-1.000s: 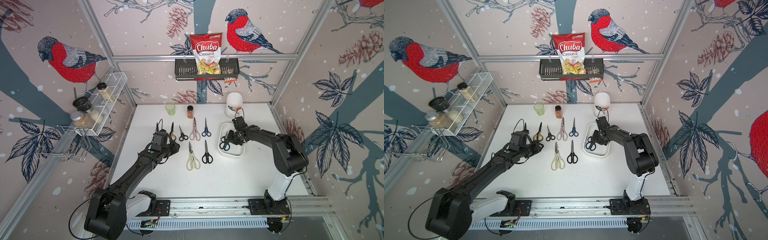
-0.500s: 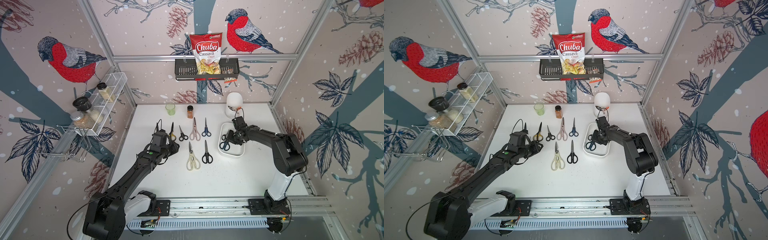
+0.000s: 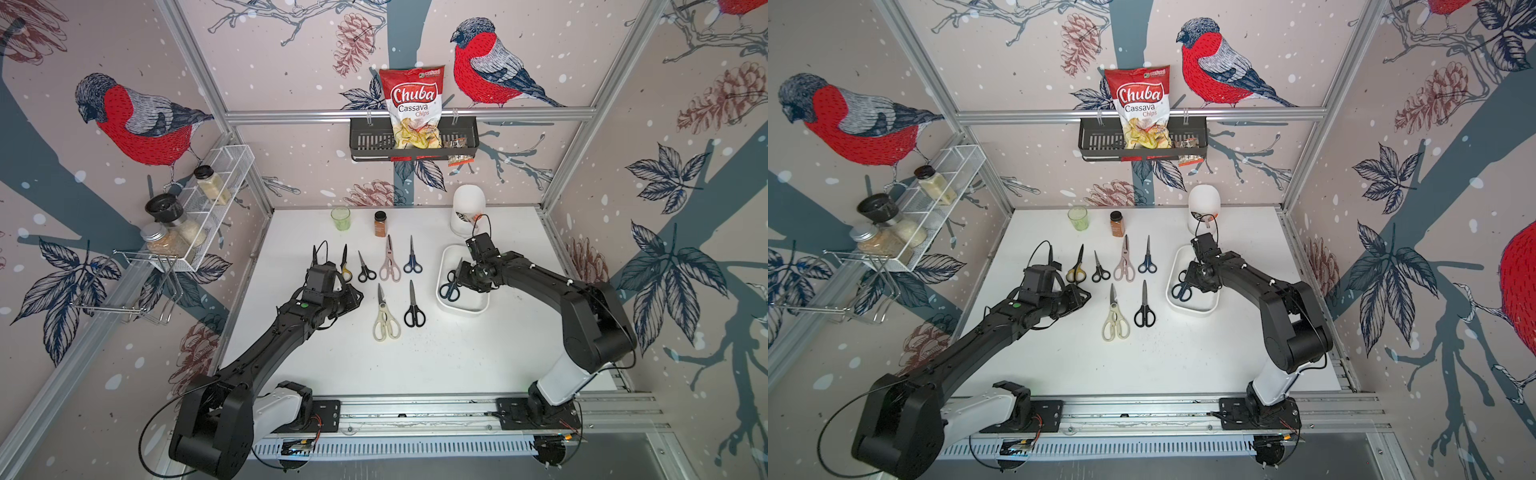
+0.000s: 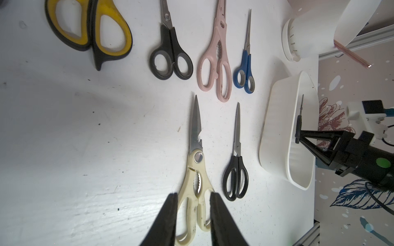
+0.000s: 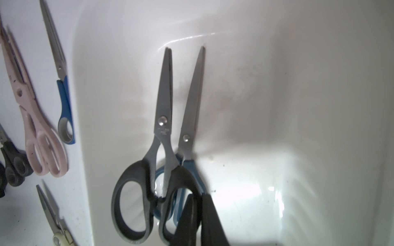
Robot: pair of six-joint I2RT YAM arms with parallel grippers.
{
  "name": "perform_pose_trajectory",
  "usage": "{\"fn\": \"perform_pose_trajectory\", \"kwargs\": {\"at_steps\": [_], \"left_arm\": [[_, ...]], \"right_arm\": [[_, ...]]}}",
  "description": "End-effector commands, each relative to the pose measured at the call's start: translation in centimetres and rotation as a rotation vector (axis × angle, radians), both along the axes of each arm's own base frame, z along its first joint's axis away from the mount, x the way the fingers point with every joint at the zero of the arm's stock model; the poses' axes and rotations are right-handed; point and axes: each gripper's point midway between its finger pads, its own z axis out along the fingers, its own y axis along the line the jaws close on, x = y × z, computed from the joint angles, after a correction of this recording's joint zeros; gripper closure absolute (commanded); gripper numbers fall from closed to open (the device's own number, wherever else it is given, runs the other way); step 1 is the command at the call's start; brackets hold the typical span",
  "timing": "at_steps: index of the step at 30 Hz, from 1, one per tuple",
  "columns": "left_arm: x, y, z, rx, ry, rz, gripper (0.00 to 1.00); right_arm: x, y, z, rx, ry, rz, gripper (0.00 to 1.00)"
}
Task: Take the scissors out of the storage box
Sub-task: Pick up the scissors from the storage box.
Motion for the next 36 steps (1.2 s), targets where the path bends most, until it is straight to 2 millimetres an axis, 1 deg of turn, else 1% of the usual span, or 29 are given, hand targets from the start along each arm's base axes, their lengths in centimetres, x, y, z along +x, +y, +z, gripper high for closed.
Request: {"fn": "perform_pose_trajectory", "kwargs": {"at_steps": [1, 6, 10, 15, 18, 21, 25, 33, 36], "left_arm": [[0.3, -1.2, 1.0, -0.043, -0.035, -0.061, 0.67], [0.2, -2.9, 1.3, -0.044, -0.046, -0.145, 0.62], [0.2, -4.2, 2.3, -0.050, -0.090, -0.194, 0.61], [0.6, -5.5, 3.9, -0.113, -0.130, -0.226, 0.61], [1.0, -6.0, 4.6, -0.140, -0.140, -0.237, 0.61], [1.2, -6.6, 5.4, -0.168, -0.151, -0.251, 0.61], [1.3, -6.8, 5.8, -0.179, -0.160, -0.257, 0.61], [0.8, -7.2, 5.3, -0.193, -0.147, -0.272, 0.62], [0.6, -7.3, 5.2, -0.196, -0.144, -0.279, 0.66]], "right_arm": [[-1.4, 0.6, 1.0, -0.056, -0.003, 0.021, 1.00], [-3.0, 4.8, 3.0, -0.035, -0.028, 0.100, 1.00], [-4.1, 8.6, 4.6, 0.018, -0.035, 0.174, 1.00], [-5.5, 12.6, 5.9, 0.061, -0.039, 0.262, 1.00], [-6.3, 14.6, 6.0, 0.094, -0.028, 0.304, 1.00], [-6.8, 16.0, 6.0, 0.099, -0.023, 0.334, 1.00], [-7.3, 17.6, 6.2, 0.111, -0.026, 0.360, 1.00], [-7.9, 19.8, 6.5, 0.145, -0.027, 0.389, 1.00], [-7.9, 20.4, 6.5, 0.144, -0.030, 0.396, 1.00]]}}
